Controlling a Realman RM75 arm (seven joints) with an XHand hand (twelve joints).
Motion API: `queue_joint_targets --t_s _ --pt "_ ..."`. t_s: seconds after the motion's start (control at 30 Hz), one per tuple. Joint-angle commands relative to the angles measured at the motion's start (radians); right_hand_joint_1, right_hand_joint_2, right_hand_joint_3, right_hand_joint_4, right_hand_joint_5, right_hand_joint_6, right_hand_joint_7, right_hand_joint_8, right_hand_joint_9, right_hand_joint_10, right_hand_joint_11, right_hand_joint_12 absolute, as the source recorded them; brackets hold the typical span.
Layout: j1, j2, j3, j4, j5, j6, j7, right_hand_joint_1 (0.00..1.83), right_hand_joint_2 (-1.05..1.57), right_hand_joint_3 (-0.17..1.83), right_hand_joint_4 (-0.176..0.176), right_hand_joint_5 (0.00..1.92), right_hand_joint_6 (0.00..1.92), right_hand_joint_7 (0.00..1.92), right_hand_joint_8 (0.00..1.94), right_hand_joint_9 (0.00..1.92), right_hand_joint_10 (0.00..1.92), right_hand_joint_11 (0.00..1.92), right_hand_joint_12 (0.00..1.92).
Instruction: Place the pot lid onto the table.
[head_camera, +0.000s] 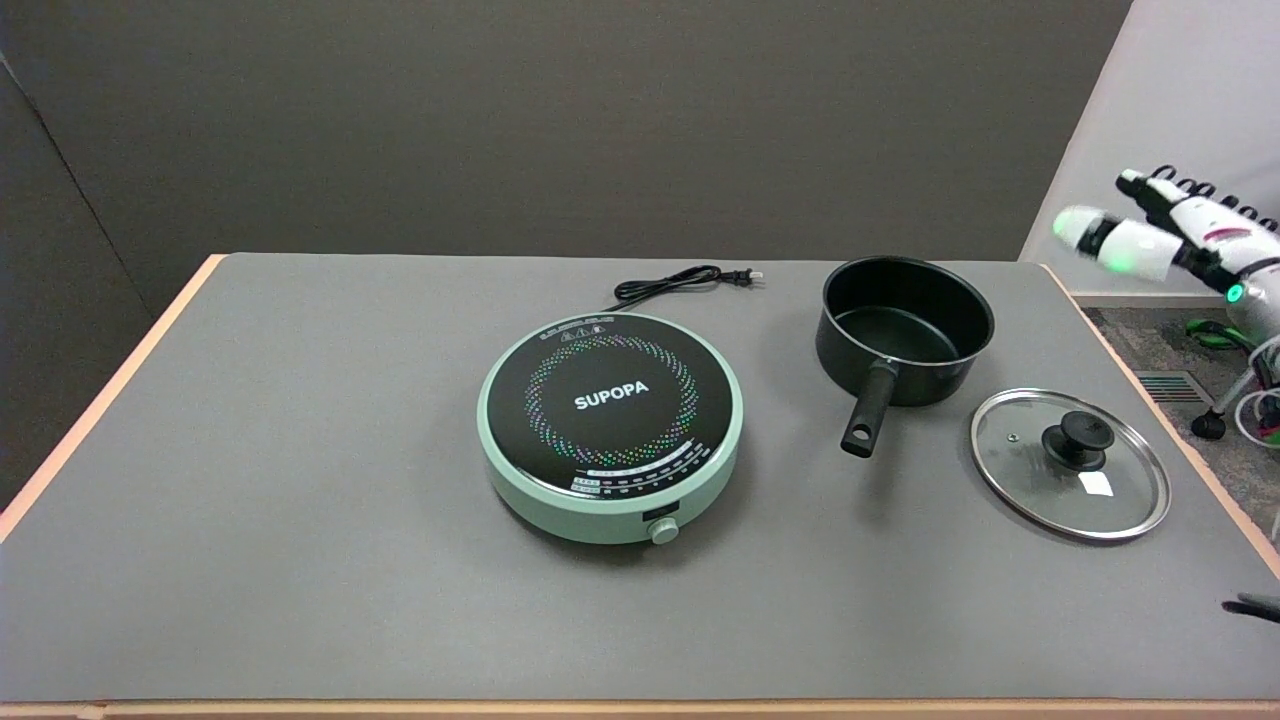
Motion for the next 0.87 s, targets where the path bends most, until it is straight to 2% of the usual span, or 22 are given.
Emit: queue_joint_targets --t_s 0.03,0.07,0.13,0.3,0.37,0.53,0.87 --pt "0.217 0.096 -0.230 0.003 0.057 0.154 0.810 0.08 0.54 0.99 0.063 0.14 0.10 0.19 0.12 0.21 0.25 0.19 0.52" --pt "0.232 0.100 -0.252 0.005 0.055 0.153 0.839 0.10 0.56 1.02 0.061 0.15 0.10 0.20 0.12 0.20 0.27 0.18 0.54" --pt "0.247 0.106 -0.283 0.005 0.049 0.150 0.878 0.06 0.56 0.87 0.064 0.15 0.15 0.18 0.16 0.26 0.16 0.24 0.45" --pt "0.263 0.111 -0.315 0.007 -0.004 0.116 0.911 0.10 0.51 0.83 0.070 0.18 0.14 0.20 0.14 0.24 0.19 0.14 0.50" --pt "0.288 0.113 -0.337 0.009 -0.040 0.115 0.932 0.10 0.52 0.77 0.063 0.17 0.16 0.19 0.16 0.22 0.20 0.12 0.48" --pt "0.350 0.113 -0.385 0.003 -0.048 0.117 0.952 0.12 0.51 0.76 0.048 0.16 0.15 0.18 0.15 0.18 0.21 0.10 0.50" --pt "0.379 0.112 -0.407 0.005 -0.065 0.124 0.956 0.12 0.49 0.81 0.048 0.20 0.13 0.19 0.13 0.18 0.23 0.08 0.51"
